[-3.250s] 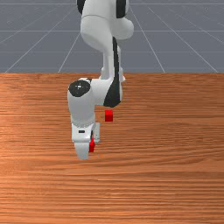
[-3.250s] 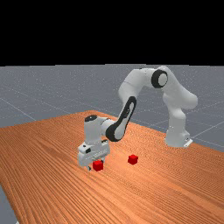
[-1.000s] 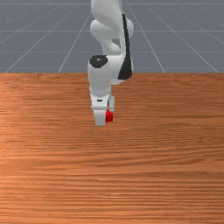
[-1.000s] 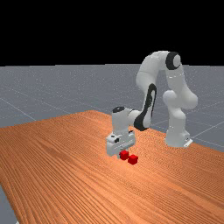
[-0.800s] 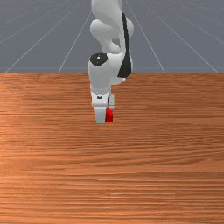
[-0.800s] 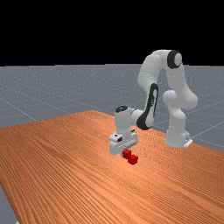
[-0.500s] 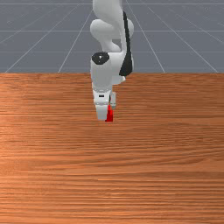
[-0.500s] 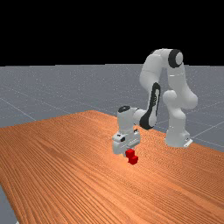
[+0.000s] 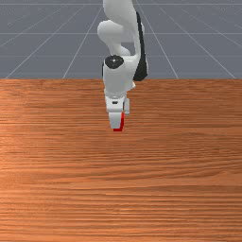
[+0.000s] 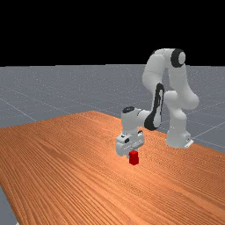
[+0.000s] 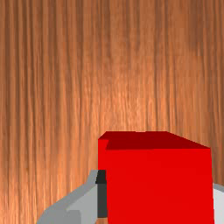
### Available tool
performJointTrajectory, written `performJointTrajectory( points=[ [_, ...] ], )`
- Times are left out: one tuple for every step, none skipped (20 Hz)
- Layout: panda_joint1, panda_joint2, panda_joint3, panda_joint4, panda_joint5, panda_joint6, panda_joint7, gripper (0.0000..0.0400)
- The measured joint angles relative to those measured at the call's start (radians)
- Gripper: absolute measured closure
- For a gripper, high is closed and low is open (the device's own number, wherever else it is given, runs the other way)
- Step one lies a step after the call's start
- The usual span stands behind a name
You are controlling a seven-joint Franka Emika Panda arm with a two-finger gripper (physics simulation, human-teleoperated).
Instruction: Stack all the cube
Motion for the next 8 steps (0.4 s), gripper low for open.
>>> performJointTrajectory(
  points=[
    [-0.003, -0.001, -0.001, 0.001, -0.001, 0.0, -0.007, 0.0205],
    [-0.006, -0.001, -0.002, 0.001, -0.001, -0.001, -0.01, 0.0205],
    [-0.008, 0.0, -0.004, 0.001, 0.0, -0.001, -0.011, 0.0205],
    [-0.007, 0.0, -0.008, 0.001, -0.004, -0.001, -0.004, 0.0205],
    [-0.007, 0.002, -0.008, 0.002, -0.004, 0.002, -0.003, 0.0205],
    [-0.009, 0.004, -0.006, 0.003, 0.002, 0.004, -0.007, 0.0205],
    [-0.009, 0.005, -0.006, 0.005, 0.002, 0.007, -0.006, 0.0205],
    [-0.009, 0.006, -0.006, 0.006, 0.002, 0.009, -0.005, 0.0206]
  ],
)
